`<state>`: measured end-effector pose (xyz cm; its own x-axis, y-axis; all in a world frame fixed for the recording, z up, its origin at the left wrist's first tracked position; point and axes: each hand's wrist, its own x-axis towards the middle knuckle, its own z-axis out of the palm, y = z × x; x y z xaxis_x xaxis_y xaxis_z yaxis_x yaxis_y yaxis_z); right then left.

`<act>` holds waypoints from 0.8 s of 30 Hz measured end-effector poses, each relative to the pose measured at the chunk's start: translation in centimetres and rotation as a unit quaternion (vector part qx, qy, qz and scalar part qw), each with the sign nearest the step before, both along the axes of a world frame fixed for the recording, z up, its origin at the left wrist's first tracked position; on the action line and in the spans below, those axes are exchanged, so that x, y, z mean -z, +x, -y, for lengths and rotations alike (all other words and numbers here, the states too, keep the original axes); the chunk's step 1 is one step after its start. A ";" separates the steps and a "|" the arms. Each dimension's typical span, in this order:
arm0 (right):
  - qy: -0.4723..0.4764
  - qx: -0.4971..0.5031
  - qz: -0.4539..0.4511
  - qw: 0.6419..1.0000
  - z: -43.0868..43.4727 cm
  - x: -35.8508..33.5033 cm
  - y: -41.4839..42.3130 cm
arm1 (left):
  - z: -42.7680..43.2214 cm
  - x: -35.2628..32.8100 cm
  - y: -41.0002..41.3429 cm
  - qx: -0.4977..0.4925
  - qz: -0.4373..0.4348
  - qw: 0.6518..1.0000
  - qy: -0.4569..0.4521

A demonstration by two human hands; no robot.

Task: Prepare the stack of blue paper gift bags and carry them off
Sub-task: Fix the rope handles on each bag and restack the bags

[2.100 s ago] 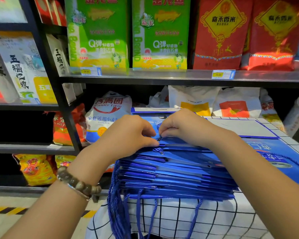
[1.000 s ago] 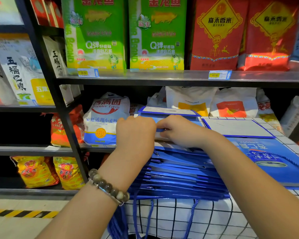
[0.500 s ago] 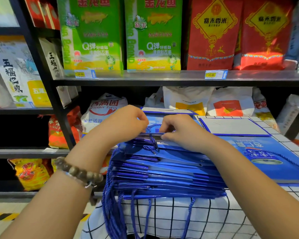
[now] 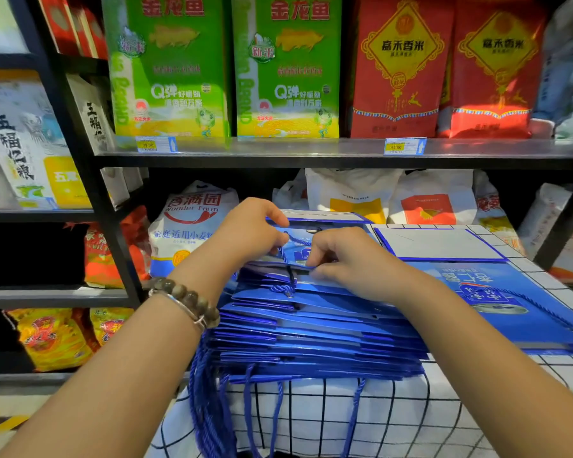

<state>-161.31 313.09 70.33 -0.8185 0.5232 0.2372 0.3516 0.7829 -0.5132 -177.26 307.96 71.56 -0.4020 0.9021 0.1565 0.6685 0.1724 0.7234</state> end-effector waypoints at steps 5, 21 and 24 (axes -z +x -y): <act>-0.058 -0.023 0.041 0.997 0.3 -1.1 0.9 | 0.6 0.1 -0.4 0.025 0.041 0.998 -0.051; -0.038 0.345 0.122 0.930 -7.6 3.0 4.0 | -0.3 0.8 -3.5 -0.030 -0.093 0.986 -0.131; -0.026 0.349 0.094 0.932 -8.0 2.7 4.8 | -0.1 0.4 -3.1 -0.024 -0.071 0.991 -0.109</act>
